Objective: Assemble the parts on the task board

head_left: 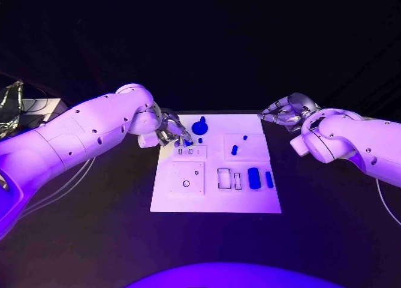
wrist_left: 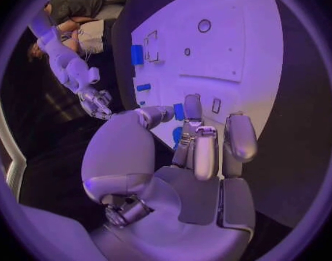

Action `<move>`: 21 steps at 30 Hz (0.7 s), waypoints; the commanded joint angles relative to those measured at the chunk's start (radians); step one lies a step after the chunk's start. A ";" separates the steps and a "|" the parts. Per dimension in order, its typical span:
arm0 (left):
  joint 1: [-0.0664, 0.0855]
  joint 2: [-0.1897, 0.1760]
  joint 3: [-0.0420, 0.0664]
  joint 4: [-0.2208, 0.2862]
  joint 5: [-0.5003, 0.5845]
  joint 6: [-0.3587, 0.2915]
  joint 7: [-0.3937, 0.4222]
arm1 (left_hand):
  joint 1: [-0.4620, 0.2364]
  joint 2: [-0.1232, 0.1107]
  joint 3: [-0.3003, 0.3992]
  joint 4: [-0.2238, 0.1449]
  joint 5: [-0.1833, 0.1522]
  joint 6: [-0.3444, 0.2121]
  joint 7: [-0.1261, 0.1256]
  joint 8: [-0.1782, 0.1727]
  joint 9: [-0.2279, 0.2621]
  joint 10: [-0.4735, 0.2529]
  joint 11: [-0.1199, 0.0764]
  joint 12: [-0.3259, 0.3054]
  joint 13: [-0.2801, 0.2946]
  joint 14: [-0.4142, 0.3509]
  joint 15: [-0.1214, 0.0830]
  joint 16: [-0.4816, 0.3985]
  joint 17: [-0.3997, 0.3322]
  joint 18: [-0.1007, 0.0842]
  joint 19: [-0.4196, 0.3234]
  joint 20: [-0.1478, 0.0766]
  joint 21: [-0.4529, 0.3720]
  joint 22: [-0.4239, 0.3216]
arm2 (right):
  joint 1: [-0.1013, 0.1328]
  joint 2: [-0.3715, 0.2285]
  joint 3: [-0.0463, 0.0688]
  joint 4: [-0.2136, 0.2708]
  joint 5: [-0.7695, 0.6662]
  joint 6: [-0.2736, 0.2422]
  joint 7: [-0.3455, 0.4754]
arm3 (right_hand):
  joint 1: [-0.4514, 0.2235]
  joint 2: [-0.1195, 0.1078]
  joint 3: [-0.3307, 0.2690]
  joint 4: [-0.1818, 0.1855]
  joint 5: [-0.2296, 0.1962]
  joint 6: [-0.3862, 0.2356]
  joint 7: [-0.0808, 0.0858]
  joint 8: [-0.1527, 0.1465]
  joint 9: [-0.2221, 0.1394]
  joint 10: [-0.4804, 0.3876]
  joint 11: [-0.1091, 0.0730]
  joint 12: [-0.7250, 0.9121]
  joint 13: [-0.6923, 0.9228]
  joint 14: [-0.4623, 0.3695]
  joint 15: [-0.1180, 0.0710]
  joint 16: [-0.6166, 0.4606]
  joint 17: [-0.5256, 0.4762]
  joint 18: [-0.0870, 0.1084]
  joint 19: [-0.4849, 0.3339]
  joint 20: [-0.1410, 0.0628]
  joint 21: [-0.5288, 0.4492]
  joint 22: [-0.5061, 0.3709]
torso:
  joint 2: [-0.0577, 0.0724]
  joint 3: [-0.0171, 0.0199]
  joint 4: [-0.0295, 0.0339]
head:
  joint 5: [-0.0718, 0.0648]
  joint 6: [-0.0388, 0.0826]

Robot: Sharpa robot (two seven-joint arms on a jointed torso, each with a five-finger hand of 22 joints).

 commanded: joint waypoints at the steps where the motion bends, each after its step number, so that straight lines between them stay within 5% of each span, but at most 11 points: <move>1: 0.015 0.024 -0.002 -0.028 0.001 0.138 -0.009 | -0.029 0.013 0.253 -0.252 0.006 0.000 -0.007 0.018 0.022 -0.006 -0.001 0.008 0.003 0.051 -0.003 -0.006 0.091 -0.001 -0.005 -0.001 -0.002 0.002 | 0.000 0.003 0.000 0.000 -0.013 0.018 0.006 | -0.008 -0.004 0.004 -0.001 0.006 -0.009 0.000 0.003 0.002 0.069 -0.004 -0.004 0.231 0.094 -0.005 -0.004 0.229 0.010 0.076 -0.004 -0.004 0.224 | 0.001 -0.0007 0.0004 | -0.004 -0.002; 6: 0.049 0.072 -0.024 -0.084 -0.036 0.198 -0.015 | -0.069 0.023 0.269 -0.283 0.048 0.002 -0.010 0.029 0.050 0.000 -0.005 0.025 0.018 0.055 -0.006 -0.001 0.103 -0.003 0.002 -0.004 0.008 0.016 | 0.000 0.009 0.000 -0.002 -0.013 0.020 0.007 | -0.008 -0.005 0.004 -0.001 0.006 -0.009 0.000 0.003 0.002 0.069 -0.004 -0.004 0.231 0.094 -0.005 -0.004 0.230 0.010 0.076 -0.004 -0.005 0.224 | 0.002 -0.0010 -0.0006 | -0.003 0.001; 9: 0.064 0.099 -0.034 -0.117 -0.065 0.226 -0.021 | -0.089 0.031 0.260 -0.302 0.110 0.007 -0.011 0.028 0.062 0.007 -0.006 0.035 0.028 0.058 -0.009 0.003 0.113 -0.005 0.008 -0.007 0.016 0.025 | 0.000 0.014 0.000 -0.003 -0.013 0.020 0.007 | -0.008 -0.005 0.004 -0.001 0.006 -0.009 0.000 0.003 0.002 0.069 -0.004 -0.004 0.231 0.094 -0.005 -0.004 0.230 0.010 0.076 -0.004 -0.005 0.224 | 0.002 0.0012 -0.0017 | -0.003 0.004; 17: 0.099 0.164 -0.067 -0.200 -0.119 0.292 -0.038 | -0.099 0.040 0.234 -0.317 0.159 0.018 -0.013 0.017 0.071 0.020 -0.008 0.043 0.038 0.066 -0.010 0.011 0.136 -0.007 0.014 -0.008 0.021 0.034 | 0.000 0.025 0.000 -0.007 -0.013 0.021 0.007 | -0.007 -0.005 0.004 -0.002 0.006 -0.009 0.000 0.004 0.002 0.069 -0.004 -0.004 0.232 0.094 -0.005 -0.003 0.230 0.010 0.076 -0.004 -0.004 0.224 | 0.004 0.0025 -0.0078 | 0.002 0.007; 21: 0.108 0.187 -0.084 -0.223 -0.147 0.318 -0.039 | -0.100 0.041 0.222 -0.321 0.175 0.024 -0.013 0.012 0.073 0.027 -0.009 0.046 0.044 0.070 -0.011 0.016 0.149 -0.008 0.016 -0.008 0.023 0.037 | 0.000 0.029 0.000 -0.008 -0.013 0.021 0.007 | -0.007 -0.005 0.004 -0.002 0.006 -0.009 0.000 0.004 0.002 0.069 -0.004 -0.004 0.232 0.094 -0.005 -0.003 0.230 0.010 0.076 -0.004 -0.004 0.224 | 0.003 0.0011 -0.0047 | 0.002 0.004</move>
